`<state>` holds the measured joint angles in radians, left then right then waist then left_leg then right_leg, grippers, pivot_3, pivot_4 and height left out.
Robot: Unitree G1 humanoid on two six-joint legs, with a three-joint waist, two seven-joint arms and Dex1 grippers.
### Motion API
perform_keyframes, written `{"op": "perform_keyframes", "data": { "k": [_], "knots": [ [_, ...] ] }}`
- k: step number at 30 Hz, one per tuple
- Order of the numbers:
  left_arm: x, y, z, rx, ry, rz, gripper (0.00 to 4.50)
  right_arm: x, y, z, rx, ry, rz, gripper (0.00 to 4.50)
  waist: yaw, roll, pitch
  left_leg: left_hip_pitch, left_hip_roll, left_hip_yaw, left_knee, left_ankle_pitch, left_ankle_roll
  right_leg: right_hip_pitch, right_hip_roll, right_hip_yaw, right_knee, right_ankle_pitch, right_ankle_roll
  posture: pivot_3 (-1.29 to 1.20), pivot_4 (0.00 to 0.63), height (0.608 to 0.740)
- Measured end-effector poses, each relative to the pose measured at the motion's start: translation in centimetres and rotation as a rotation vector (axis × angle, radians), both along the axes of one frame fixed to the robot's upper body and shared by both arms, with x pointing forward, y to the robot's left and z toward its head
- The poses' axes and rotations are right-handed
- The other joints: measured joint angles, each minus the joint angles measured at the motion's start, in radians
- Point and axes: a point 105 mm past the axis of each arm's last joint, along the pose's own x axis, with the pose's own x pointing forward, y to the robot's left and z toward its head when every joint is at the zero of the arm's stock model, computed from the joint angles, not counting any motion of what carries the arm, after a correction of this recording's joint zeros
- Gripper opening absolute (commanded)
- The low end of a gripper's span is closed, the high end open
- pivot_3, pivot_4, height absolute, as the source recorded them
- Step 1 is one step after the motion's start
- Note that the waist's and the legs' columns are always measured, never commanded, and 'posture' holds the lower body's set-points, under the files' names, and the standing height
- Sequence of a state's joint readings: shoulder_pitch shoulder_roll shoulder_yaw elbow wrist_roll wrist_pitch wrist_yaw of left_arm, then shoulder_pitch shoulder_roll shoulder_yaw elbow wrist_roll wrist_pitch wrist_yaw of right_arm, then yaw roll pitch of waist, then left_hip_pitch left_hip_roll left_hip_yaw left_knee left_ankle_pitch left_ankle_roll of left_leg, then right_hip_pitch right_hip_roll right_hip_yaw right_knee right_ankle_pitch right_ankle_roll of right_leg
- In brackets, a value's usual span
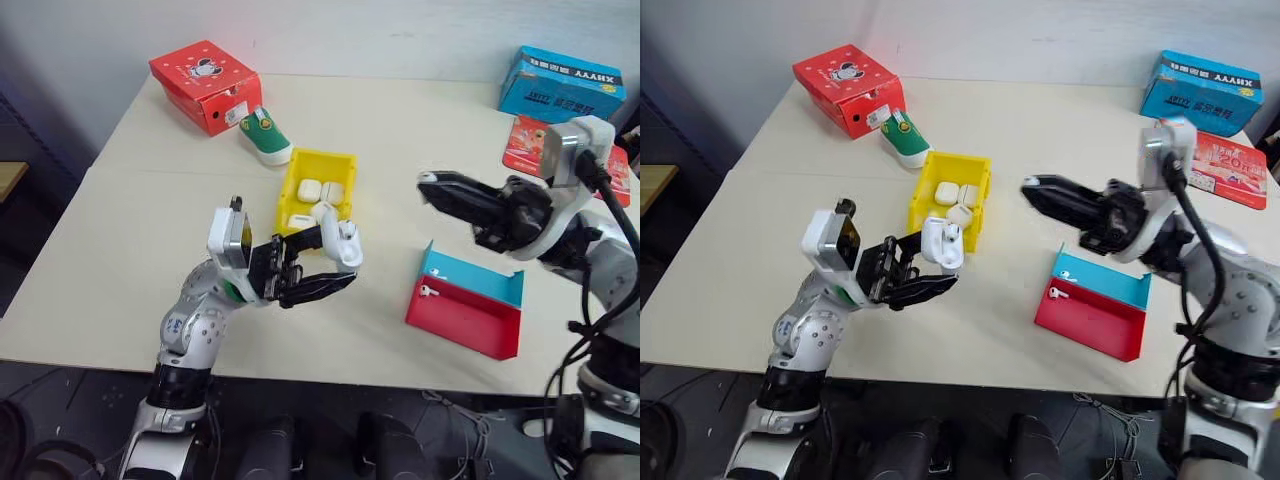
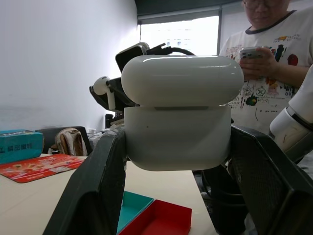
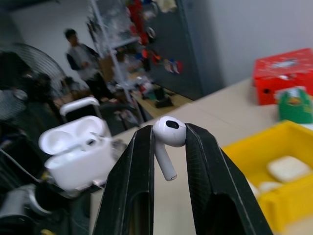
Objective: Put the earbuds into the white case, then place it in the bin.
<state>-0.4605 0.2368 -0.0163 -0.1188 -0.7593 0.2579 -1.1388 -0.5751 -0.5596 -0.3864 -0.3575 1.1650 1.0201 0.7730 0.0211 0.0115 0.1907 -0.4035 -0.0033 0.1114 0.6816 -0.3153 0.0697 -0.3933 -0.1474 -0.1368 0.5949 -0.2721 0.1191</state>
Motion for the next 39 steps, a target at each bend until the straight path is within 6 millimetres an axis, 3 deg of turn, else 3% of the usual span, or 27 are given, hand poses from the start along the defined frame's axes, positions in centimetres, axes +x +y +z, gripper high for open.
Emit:
{"op": "perform_keyframes", "data": {
  "k": [3, 5, 7, 25, 39],
  "knots": [
    [0.4, -0.4, 0.4, -0.011, 0.015, -0.001, 2.76, -1.3, 1.9, 0.2, 0.028, 0.000, 0.064, 0.49, 0.002, 0.000, 0.000, -0.001, -0.001, 0.000, 0.000, 0.000, 0.001, 0.000, 0.000, 0.000, -0.001, 0.000, 0.000, 0.00, 0.150, 0.740],
    [0.6, -0.6, 0.5, -0.018, 0.021, -0.004, 2.76, -1.4, 2.1, 0.1, 0.044, 0.005, 0.047, 0.49, 0.002, 0.000, 0.000, -0.001, -0.002, 0.000, 0.000, -0.001, 0.002, 0.000, 0.000, 0.000, -0.001, 0.000, 0.001, 0.00, 0.150, 0.740],
    [0.8, -1.1, 1.1, -0.030, 0.017, -0.007, 2.76, -2.2, 3.4, -1.0, 0.055, 0.024, 0.075, 0.49, 0.002, 0.000, 0.000, -0.001, -0.002, 0.001, 0.000, -0.001, 0.002, 0.000, 0.002, 0.000, -0.001, 0.000, 0.001, 0.00, 0.150, 0.740],
    [1.1, -1.3, 0.8, -0.038, 0.043, 0.047, 2.76, -2.3, 4.3, -0.4, 0.110, -0.031, 0.039, 0.49, 0.000, 0.000, 0.000, -0.001, -0.001, 0.002, 0.000, -0.001, 0.003, 0.000, 0.006, 0.001, -0.001, 0.001, 0.001, 0.00, 0.150, 0.740],
    [1.3, -1.5, 0.6, -0.037, 0.041, 0.076, 2.76, -2.4, 4.3, -1.7, 0.097, -0.005, 0.023, 0.49, 0.001, 0.000, 0.000, -0.001, -0.001, 0.002, 0.000, -0.001, 0.003, 0.000, 0.006, 0.001, -0.001, 0.001, 0.001, 0.00, 0.150, 0.740]
  ]
}}
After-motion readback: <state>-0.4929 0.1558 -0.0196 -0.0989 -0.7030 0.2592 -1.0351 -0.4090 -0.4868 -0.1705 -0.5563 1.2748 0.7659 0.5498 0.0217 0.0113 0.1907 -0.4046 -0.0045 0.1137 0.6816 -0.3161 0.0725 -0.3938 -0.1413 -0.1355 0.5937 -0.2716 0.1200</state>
